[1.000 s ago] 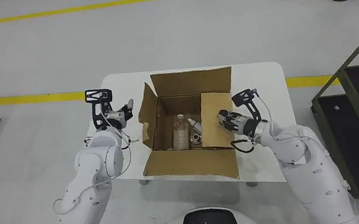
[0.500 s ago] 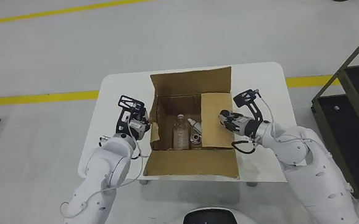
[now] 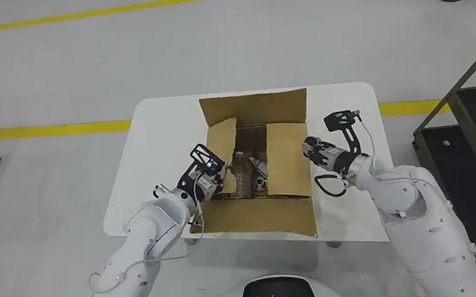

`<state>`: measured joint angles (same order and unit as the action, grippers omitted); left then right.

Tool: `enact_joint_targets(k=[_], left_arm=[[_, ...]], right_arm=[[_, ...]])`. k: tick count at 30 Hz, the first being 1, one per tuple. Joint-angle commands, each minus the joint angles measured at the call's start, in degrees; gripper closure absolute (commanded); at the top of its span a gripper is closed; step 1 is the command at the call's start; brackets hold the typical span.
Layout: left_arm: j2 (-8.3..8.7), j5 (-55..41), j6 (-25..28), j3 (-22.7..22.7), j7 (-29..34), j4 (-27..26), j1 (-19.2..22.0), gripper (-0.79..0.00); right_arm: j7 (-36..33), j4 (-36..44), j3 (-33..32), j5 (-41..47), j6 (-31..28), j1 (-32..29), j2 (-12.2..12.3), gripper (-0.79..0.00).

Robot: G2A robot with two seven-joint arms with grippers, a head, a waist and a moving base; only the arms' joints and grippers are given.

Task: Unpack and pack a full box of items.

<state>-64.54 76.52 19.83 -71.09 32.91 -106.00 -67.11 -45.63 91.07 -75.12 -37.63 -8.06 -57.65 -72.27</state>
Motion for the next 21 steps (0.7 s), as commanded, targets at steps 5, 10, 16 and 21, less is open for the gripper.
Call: enact_joint_targets(k=[5, 10, 16, 21], left_arm=[[-0.08, 0.04, 1.75, 0.93, 0.87, 1.44, 0.7, 0.0], [-0.3, -1.88, 1.84, 1.56, 3.41, 3.21, 1.84, 0.0], [-0.39, -2.43, 2.39, 2.09, 5.4, 3.93, 2.67, 0.0], [-0.43, -2.58, 2.41, 1.94, 4.2, 3.76, 3.11, -0.099]], right_arm=[[-2.28, -3.61, 3.26, 0.83, -0.95, 1.83, -0.23, 0.0], [-2.14, -5.55, 4.92, 0.68, -0.76, 3.19, -0.38, 0.0], [1.38, -3.77, 3.39, 1.95, -1.58, 2.82, -0.12, 0.0], [6.22, -0.67, -0.88, 3.16, -1.4, 1.37, 0.44, 0.0]])
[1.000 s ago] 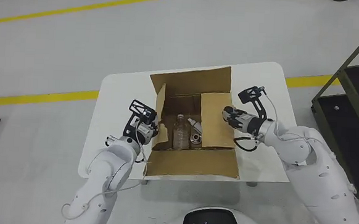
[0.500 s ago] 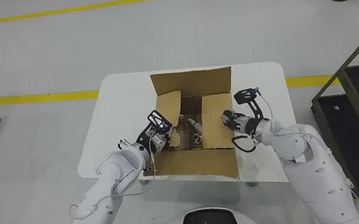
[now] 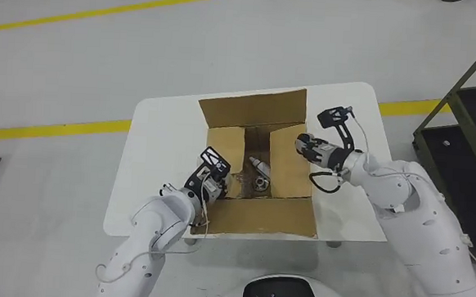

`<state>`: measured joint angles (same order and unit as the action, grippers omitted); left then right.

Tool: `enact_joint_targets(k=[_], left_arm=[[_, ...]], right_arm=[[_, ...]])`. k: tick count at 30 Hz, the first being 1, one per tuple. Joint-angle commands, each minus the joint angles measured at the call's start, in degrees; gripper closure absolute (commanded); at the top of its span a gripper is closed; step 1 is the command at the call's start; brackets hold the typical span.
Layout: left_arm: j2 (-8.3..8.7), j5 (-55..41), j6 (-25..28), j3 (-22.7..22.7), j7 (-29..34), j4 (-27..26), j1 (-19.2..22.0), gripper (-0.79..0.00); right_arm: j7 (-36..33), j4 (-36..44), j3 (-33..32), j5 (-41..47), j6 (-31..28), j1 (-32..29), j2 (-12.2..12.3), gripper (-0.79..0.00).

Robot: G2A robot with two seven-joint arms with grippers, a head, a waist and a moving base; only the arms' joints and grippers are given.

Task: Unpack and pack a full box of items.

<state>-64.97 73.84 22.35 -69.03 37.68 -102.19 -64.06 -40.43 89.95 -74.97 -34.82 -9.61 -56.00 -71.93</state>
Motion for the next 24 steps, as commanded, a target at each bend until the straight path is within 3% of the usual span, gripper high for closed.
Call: enact_joint_targets(k=[1, 2, 8, 19, 24], left_arm=[[0.0, 0.51, -0.46, -0.25, -1.14, -0.09, 0.12, -0.345], [-0.01, 0.77, -0.76, -0.36, -1.73, -0.1, 0.16, -0.785], [0.18, 1.61, -0.21, -1.87, -7.31, -0.81, -0.58, -0.785], [0.32, 2.23, 0.71, -2.48, -9.56, -1.13, -0.96, -0.785], [0.32, 2.23, 0.71, -2.48, -9.56, -1.13, -0.96, -0.785]], right_arm=[[2.22, 0.98, -2.04, 0.88, 0.28, -0.72, 0.21, 0.0], [3.61, 1.37, -3.21, 1.9, 0.29, -1.13, 0.29, 0.0], [12.68, 0.81, -8.28, 12.18, 1.78, -4.46, 0.17, 0.0], [12.68, 0.81, -8.28, 12.18, 1.78, -4.46, 0.17, 0.0], [21.02, -1.3, -9.67, 13.12, 1.18, -4.62, -0.01, 0.0]])
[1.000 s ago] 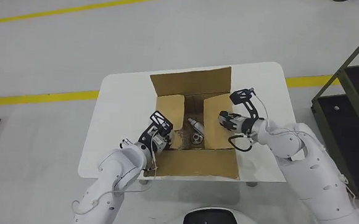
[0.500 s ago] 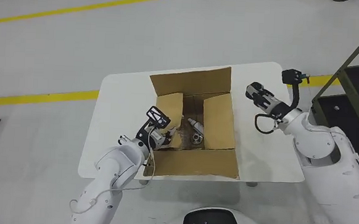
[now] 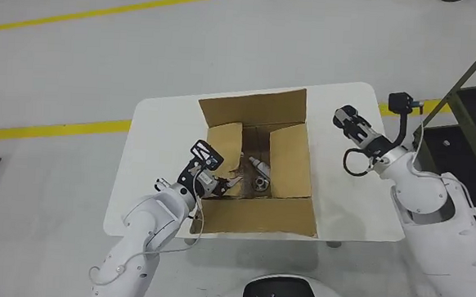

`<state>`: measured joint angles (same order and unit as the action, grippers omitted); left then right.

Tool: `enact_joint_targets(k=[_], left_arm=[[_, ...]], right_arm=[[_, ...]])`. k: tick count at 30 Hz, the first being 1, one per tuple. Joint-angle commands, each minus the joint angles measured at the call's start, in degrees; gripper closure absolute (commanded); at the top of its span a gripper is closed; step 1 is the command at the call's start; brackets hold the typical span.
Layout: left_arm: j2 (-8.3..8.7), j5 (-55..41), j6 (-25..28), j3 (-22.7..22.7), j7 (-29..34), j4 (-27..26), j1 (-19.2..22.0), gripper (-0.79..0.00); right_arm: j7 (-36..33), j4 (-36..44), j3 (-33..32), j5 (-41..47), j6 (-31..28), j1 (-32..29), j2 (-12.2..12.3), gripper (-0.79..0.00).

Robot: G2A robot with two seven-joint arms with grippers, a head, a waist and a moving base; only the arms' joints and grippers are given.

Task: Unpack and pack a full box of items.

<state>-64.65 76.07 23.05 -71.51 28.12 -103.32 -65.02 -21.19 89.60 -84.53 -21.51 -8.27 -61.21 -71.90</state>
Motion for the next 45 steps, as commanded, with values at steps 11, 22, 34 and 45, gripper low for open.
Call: enact_joint_targets(k=[11, 22, 34, 45], left_arm=[[0.0, 0.0, 0.0, 0.0, 0.0, 0.0, 0.0, -0.785], [0.0, 0.0, 0.0, 0.0, 0.0, 0.0, 0.0, -0.785], [0.0, 0.0, 0.0, 0.0, 0.0, 0.0, 0.0, -0.785], [0.0, 0.0, 0.0, 0.0, 0.0, 0.0, 0.0, -0.785]], right_arm=[[10.17, -26.15, 10.29, -3.81, -4.82, 20.42, -2.53, 0.0], [6.3, -42.71, 18.07, -1.16, -15.86, 31.62, -5.31, 0.0], [-2.85, -42.68, 16.3, -2.96, -30.21, 30.53, -3.39, 0.0], [-9.94, -33.41, 16.12, -9.19, -32.89, 24.37, -1.35, 0.0]])
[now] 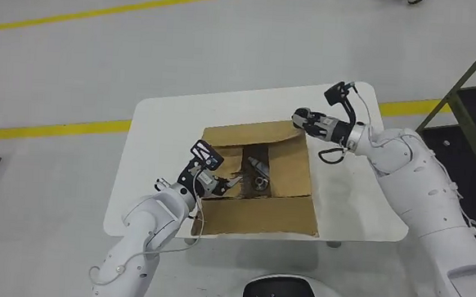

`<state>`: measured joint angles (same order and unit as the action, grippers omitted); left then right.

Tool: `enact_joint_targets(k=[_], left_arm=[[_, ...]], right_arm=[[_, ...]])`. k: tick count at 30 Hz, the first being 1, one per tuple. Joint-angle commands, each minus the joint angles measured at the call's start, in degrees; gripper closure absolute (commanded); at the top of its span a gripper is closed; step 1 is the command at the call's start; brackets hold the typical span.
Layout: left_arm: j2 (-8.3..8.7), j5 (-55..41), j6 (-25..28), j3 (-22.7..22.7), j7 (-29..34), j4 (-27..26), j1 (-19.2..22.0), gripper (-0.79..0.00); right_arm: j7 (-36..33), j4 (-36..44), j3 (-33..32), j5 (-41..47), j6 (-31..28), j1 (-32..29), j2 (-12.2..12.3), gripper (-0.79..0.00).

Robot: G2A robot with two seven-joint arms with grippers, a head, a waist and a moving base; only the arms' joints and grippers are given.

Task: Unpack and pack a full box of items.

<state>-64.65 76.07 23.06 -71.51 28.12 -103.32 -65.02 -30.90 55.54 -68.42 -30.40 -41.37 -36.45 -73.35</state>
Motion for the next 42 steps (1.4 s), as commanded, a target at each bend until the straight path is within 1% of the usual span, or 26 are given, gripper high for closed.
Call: enact_joint_targets(k=[1, 10, 16, 23, 36, 37, 40, 41, 42], left_arm=[[0.0, 0.0, 0.0, 0.0, 0.0, 0.0, 0.0, -0.785], [0.0, 0.0, 0.0, 0.0, 0.0, 0.0, 0.0, -0.785], [0.0, 0.0, 0.0, 0.0, 0.0, 0.0, 0.0, -0.785], [0.0, 0.0, 0.0, 0.0, 0.0, 0.0, 0.0, -0.785], [0.0, 0.0, 0.0, 0.0, 0.0, 0.0, 0.0, -0.785], [-0.01, -0.07, -0.22, -0.03, -0.31, 0.06, -0.13, -0.785], [-0.07, 1.3, -1.44, 0.06, -5.57, 1.08, -1.24, -0.785], [0.22, 2.28, -1.85, -2.66, -7.48, -1.4, -0.71, -0.785], [1.56, -1.1, 2.34, -13.95, -2.79, -9.7, -2.06, -0.785]], right_arm=[[-0.18, 1.27, -0.04, -0.57, 0.58, -0.83, 0.2, 0.0], [-0.76, 5.89, 0.92, -3.38, 2.58, -3.1, 0.68, 0.0], [-2.81, 7.39, 1.85, -5.55, 4.39, -4.41, 1.01, 0.0], [-1.9, 8.42, 2.83, -6.44, 7.06, -5.01, 0.99, 0.0], [0.99, 9.16, 3.58, -6.58, 9.32, -5.67, 0.96, 0.0], [1.08, 9.15, 3.62, -6.54, 9.34, -5.68, 0.96, 0.0], [1.49, 8.98, 3.69, -6.25, 9.46, -5.64, 0.96, 0.0], [1.69, 8.94, 3.71, -6.14, 9.53, -5.65, 0.95, 0.0], [1.8, 8.91, 3.76, -6.11, 9.54, -5.64, 0.95, 0.0]])
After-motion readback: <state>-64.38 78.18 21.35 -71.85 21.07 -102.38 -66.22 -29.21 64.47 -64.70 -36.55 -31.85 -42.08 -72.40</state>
